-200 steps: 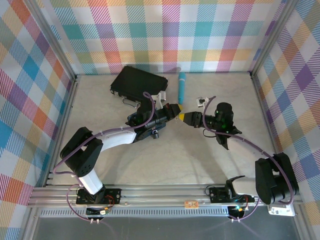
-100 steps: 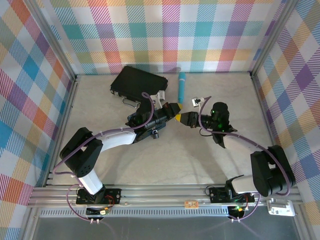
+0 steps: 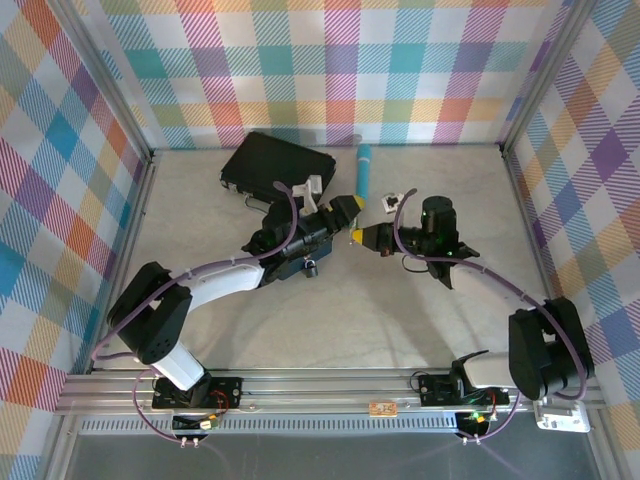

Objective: Unlock a padlock with a key

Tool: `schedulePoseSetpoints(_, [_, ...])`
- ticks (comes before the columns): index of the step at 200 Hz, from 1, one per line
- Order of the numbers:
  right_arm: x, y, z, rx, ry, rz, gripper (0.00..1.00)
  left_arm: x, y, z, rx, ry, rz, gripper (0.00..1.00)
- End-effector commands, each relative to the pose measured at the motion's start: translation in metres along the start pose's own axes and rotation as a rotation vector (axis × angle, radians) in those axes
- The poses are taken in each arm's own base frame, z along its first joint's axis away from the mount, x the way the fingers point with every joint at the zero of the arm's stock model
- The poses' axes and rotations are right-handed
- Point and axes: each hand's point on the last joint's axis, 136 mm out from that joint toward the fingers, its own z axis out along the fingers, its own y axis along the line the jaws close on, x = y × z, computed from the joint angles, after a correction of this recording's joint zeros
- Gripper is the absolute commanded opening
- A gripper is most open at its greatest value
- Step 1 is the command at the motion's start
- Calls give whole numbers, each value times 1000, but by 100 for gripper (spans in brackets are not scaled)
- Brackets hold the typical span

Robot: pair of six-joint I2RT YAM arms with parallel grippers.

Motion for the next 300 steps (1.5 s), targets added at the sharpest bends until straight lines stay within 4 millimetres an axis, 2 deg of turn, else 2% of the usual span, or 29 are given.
schedulePoseSetpoints(1, [4, 3, -10, 47, 56, -115, 0, -13, 1, -12, 2, 11, 23, 67])
schedulePoseSetpoints(29, [6, 7, -15, 66, 107, -172, 0, -11, 3, -15, -2, 94, 71, 67])
schedulePoseSetpoints(67, [5, 11, -17, 72, 154, -215, 0, 9, 0, -18, -18, 260, 176, 63])
schedulePoseSetpoints(99, [-1, -7, -15, 165, 152, -166, 0, 13, 5, -23, -53, 273, 182, 63])
schedulePoseSetpoints(114, [-2, -16, -15, 240, 154, -136, 0, 12, 11, -24, -116, 240, 188, 63])
schedulePoseSetpoints(134, [1, -31, -17, 393, 169, -138, 0, 5, 32, -28, -330, 173, 186, 63])
schedulePoseSetpoints(151, [4, -39, -17, 496, 182, -145, 0, 4, 38, -26, -439, 143, 139, 62])
schedulePoseSetpoints(176, [6, -38, -12, 525, 187, -157, 0, 13, 38, -12, -445, 133, 37, 58])
schedulePoseSetpoints(204, [4, -35, -5, 513, 184, -173, 0, 24, 36, 0, -446, 149, 8, 53])
schedulePoseSetpoints(229, [0, -32, -5, 511, 170, -185, 0, 29, 42, 1, -467, 153, -9, 45])
schedulePoseSetpoints(300, [0, -22, 3, 455, 159, -192, 0, 30, 45, 10, -463, 139, -38, 42])
